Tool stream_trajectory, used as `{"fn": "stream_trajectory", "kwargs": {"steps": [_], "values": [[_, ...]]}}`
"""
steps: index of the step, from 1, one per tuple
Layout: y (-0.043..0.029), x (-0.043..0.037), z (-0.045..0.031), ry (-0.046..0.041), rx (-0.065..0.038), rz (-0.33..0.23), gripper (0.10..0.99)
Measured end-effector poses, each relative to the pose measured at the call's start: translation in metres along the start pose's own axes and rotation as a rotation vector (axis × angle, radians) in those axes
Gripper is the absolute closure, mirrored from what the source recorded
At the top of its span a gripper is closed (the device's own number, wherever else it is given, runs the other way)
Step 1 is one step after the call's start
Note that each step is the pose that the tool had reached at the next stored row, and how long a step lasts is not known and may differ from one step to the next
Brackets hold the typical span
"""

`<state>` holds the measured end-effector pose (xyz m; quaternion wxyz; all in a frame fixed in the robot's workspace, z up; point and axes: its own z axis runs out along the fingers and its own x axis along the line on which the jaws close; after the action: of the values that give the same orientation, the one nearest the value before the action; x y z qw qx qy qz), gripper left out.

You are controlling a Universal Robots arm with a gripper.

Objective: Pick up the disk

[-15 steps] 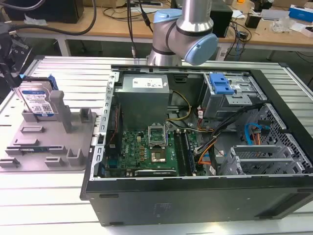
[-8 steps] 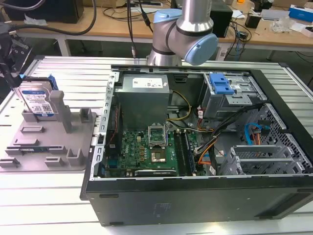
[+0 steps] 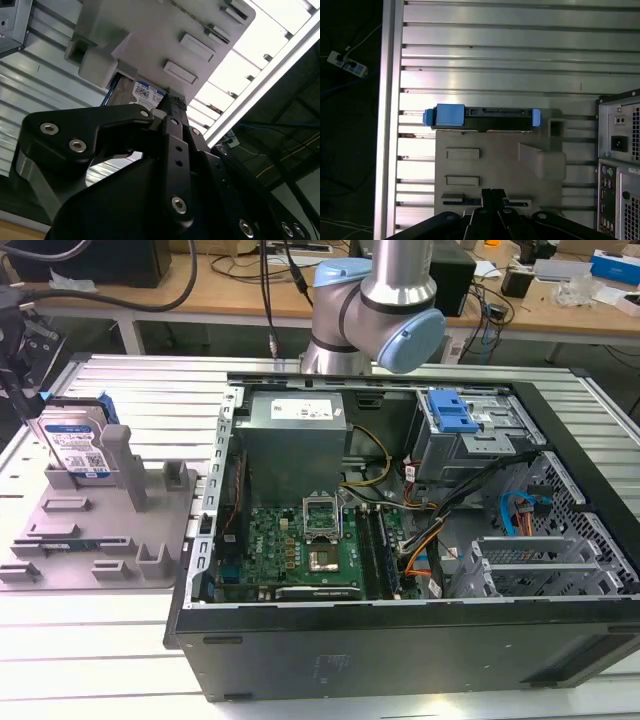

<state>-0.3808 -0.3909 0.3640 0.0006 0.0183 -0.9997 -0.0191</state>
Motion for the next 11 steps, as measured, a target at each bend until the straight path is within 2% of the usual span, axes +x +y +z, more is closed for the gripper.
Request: {"fn": "stream_trajectory", "kwargs": {"steps": [2, 4, 6, 8, 11], "values": [[0.0000, 0.0000, 0.0001, 0.0010, 0.000, -0.030, 0.980], [0.0000, 0.0000, 0.0003, 0.0060, 0.000, -0.157, 0.980], [0.0000, 0.0000, 0.0004, 0.0079, 0.000, -0.206, 0.980], [-0.0001, 0.0000, 0.0010, 0.0118, 0.000, -0.310, 0.980], [-0.0001, -0.0001, 0.0015, 0.0147, 0.000, -0.387, 0.980]]}}
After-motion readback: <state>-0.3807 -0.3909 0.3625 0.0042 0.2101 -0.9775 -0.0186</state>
